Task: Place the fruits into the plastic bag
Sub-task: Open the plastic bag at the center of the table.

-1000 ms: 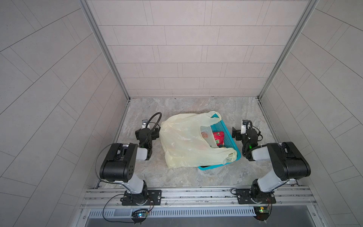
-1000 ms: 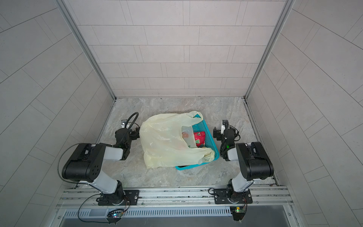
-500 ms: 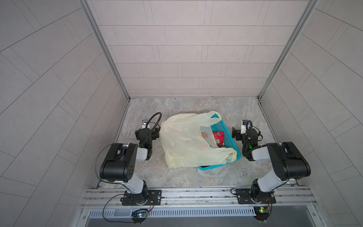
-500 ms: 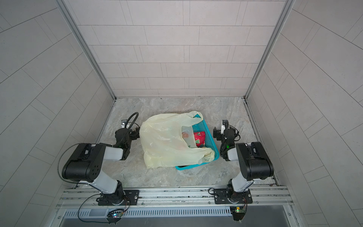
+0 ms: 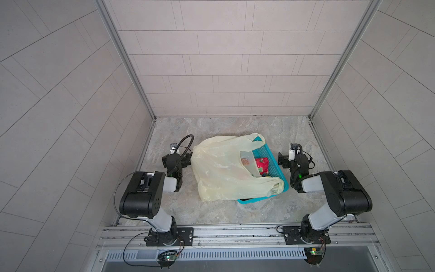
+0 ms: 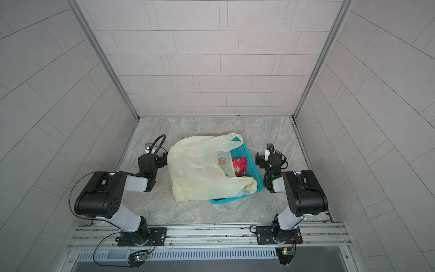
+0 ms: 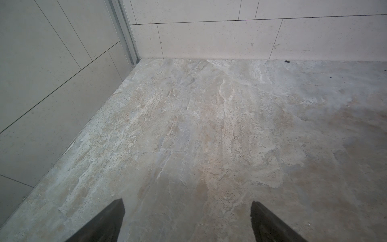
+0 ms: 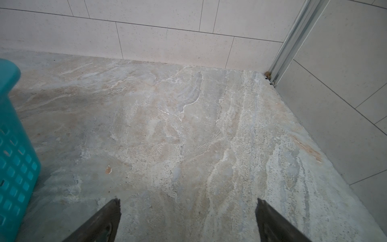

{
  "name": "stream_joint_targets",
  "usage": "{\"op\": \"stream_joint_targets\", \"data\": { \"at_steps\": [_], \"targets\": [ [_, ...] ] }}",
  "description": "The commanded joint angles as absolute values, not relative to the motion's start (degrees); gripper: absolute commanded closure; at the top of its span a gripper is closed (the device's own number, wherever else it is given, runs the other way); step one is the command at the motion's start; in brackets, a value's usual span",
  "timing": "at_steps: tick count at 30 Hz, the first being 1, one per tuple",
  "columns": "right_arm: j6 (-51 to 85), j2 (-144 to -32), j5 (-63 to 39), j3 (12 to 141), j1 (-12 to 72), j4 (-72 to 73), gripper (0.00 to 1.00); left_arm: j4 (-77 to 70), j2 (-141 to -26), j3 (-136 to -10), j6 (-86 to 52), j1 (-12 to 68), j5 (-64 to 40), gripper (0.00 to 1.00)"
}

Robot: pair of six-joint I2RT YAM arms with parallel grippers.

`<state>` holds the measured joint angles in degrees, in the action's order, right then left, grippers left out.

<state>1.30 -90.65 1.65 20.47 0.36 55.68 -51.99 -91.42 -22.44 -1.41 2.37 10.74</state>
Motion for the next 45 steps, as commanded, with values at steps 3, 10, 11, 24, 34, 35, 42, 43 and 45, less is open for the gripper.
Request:
{"op": "stream_joint_targets", "data": {
  "at_steps": [3, 10, 11, 24, 34, 35, 42, 43, 45],
  "targets": [
    [1.7, -90.5, -0.3, 20.7, -0.6, 55.8, 0.01, -52.2, -90.8, -22.9, -0.9, 2.3, 10.8, 0.0],
    [2.7, -86.3, 5.0, 22.0, 0.0, 50.7, 0.01, -32.5, -81.6, -30.0, -2.1, 2.2, 12.4, 0.0],
    [2.8, -83.1, 6.8, 23.7, 0.0, 44.9, 0.02, -28.0, -79.2, -32.4, -2.5, 2.1, 16.4, 0.0],
    [31.5, -74.8, 33.6, 57.1, 9.2, -16.4, 0.08, 20.7, -73.8, -66.6, -16.5, 16.6, 33.5, 0.0],
    [27.1, -63.8, 18.0, 61.3, 21.1, -37.0, 0.07, 56.4, -92.1, -89.2, -28.9, 45.4, 11.1, 0.0],
    [26.5, -62.4, 16.9, 60.6, 21.1, -38.3, 0.07, 59.9, -93.9, -91.2, -30.3, 46.4, 9.8, 0.0],
    [22.4, -57.3, 13.2, 54.5, 21.2, -39.8, 0.07, 67.9, -103.6, -100.4, -29.2, 52.2, 8.3, 0.0],
    [21.7, -57.2, 13.2, 54.0, 21.2, -39.8, 0.07, 68.5, -104.8, -101.5, -28.9, 52.5, 7.9, 0.0],
    [20.9, -57.0, 13.3, 53.3, 21.2, -39.5, 0.07, 69.4, -106.6, -103.2, -28.4, 53.0, 7.6, 0.0]
  ]
}}
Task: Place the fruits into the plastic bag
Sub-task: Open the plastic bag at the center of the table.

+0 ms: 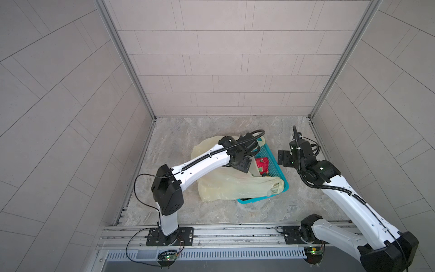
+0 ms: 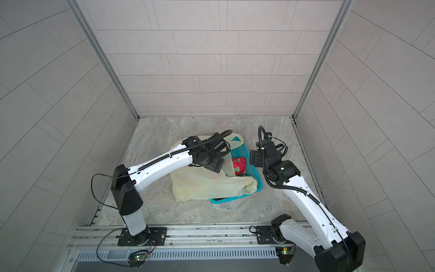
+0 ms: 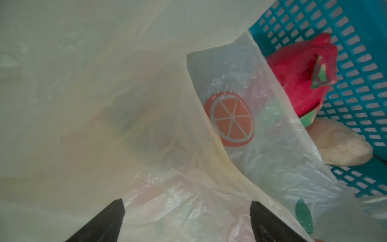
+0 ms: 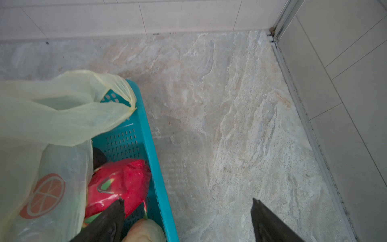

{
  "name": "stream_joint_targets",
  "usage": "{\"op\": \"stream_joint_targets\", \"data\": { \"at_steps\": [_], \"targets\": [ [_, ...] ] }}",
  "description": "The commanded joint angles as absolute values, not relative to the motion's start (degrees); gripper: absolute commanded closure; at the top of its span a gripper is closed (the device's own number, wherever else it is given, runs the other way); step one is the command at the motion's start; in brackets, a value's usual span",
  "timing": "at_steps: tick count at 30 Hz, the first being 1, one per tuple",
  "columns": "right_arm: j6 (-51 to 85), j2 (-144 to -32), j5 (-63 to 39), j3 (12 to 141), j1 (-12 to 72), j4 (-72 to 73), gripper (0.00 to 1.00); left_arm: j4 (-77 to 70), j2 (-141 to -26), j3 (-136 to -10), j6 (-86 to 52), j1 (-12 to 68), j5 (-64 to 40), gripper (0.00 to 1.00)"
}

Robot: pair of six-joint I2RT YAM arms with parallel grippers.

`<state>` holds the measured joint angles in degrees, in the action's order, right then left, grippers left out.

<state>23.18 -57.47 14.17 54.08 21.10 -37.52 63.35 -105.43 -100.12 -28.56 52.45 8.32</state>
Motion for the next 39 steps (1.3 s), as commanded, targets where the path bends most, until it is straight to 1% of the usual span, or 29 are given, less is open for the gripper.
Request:
{"op": "stream_joint_targets", "data": {
  "at_steps": [1, 10, 17, 20, 21, 23, 24, 27, 30, 32, 34, 39],
  "targets": [
    [20.4, -56.7, 13.0, 52.9, 21.2, -39.1, 0.07, 69.5, -107.4, -103.9, -28.3, 53.3, 8.1, 0.0],
    [20.3, -55.8, 9.7, 51.3, 21.3, -36.6, 0.07, 69.9, -114.5, -110.0, -29.2, 54.1, 12.8, 0.0],
    [19.5, -55.7, 9.3, 51.8, 22.3, -36.7, 0.07, 68.4, -117.8, -112.7, -28.9, 54.2, 11.4, 0.0],
    [19.4, -55.6, 9.1, 51.7, 22.7, -36.6, 0.07, 69.1, -118.8, -112.8, -28.9, 54.2, 11.9, 0.06],
    [19.4, -55.6, 9.2, 51.7, 22.8, -36.5, 0.07, 69.3, -119.0, -112.8, -28.8, 54.2, 11.7, 0.13],
    [19.5, -55.7, 9.1, 51.7, 22.8, -36.4, 0.07, 69.7, -119.0, -112.6, -28.5, 54.1, 11.5, 0.3],
    [19.4, -55.7, 9.1, 51.8, 22.8, -36.6, 0.07, 69.7, -118.7, -112.2, -28.3, 54.1, 11.4, 0.46],
    [19.4, -55.5, 9.3, 52.3, 22.9, -37.2, 0.07, 68.8, -117.1, -110.5, -27.0, 53.9, 11.1, 0.76],
    [19.3, -55.0, 9.3, 53.0, 22.9, -38.1, 0.07, 67.8, -114.7, -108.7, -25.5, 52.8, 11.4, 0.92],
    [19.2, -54.8, 9.0, 53.3, 22.9, -38.6, 0.07, 65.1, -111.5, -105.8, -23.3, 51.9, 10.5, 1.0],
    [19.5, -54.6, 8.3, 53.7, 22.9, -39.1, 0.07, 61.0, -107.1, -102.2, -20.8, 50.5, 6.3, 1.0],
    [20.6, -54.9, 3.3, 55.1, 22.9, -38.9, 0.07, 48.1, -94.7, -90.0, -18.5, 45.0, -8.3, 1.0]
  ]
}}
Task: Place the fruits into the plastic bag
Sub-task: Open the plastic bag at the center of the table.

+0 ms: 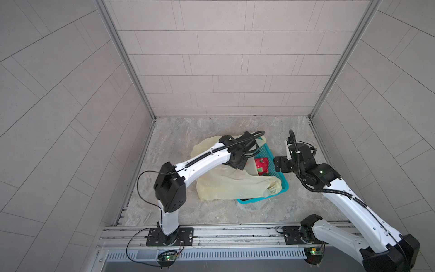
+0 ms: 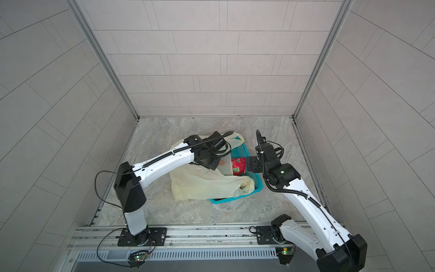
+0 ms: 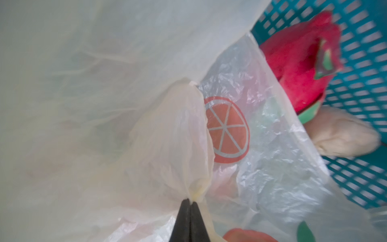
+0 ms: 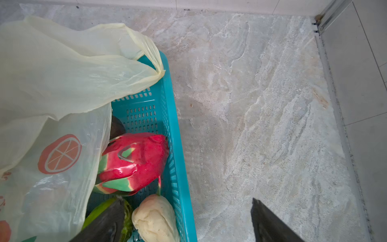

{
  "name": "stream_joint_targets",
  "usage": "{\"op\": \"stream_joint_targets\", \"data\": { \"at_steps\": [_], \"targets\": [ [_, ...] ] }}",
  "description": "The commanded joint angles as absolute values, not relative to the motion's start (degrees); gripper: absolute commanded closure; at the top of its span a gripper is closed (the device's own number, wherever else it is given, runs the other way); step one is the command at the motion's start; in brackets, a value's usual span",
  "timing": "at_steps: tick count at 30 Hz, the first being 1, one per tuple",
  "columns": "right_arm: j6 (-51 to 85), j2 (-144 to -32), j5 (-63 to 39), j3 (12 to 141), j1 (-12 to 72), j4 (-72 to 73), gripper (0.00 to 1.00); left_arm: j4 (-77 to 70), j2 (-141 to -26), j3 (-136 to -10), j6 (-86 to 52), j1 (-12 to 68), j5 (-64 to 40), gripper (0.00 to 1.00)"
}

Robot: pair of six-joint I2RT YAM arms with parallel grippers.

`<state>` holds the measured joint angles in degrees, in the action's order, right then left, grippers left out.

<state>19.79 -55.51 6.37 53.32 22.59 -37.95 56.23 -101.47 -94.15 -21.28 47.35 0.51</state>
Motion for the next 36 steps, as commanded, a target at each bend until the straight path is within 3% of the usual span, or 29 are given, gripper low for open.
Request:
{"op": "stream_joint_targets", "data": {
  "at_steps": [1, 10, 22, 32, 36],
  "targets": [
    [20.7, -55.1, 1.6, 55.4, 22.9, -38.5, 0.07, 45.8, -93.0, -87.9, -18.2, 44.5, -9.5, 1.0],
    [23.3, -57.7, -17.2, 58.5, 25.6, -31.8, 0.08, 39.6, -86.1, -79.4, -18.2, 43.5, -11.0, 1.0],
    [19.2, -60.2, -22.4, 61.0, 36.7, -29.5, 0.12, 32.3, -82.4, -75.6, -19.6, 43.1, -8.7, 1.0],
    [19.4, -64.7, -26.5, 57.2, 38.4, -22.8, 0.39, 32.2, -81.3, -76.9, -20.2, 42.7, -9.2, 1.0],
    [18.7, -64.7, -29.6, 55.9, 38.3, -21.3, 0.55, 32.3, -80.9, -76.8, -20.6, 42.0, -9.9, 1.0]
  ]
}}
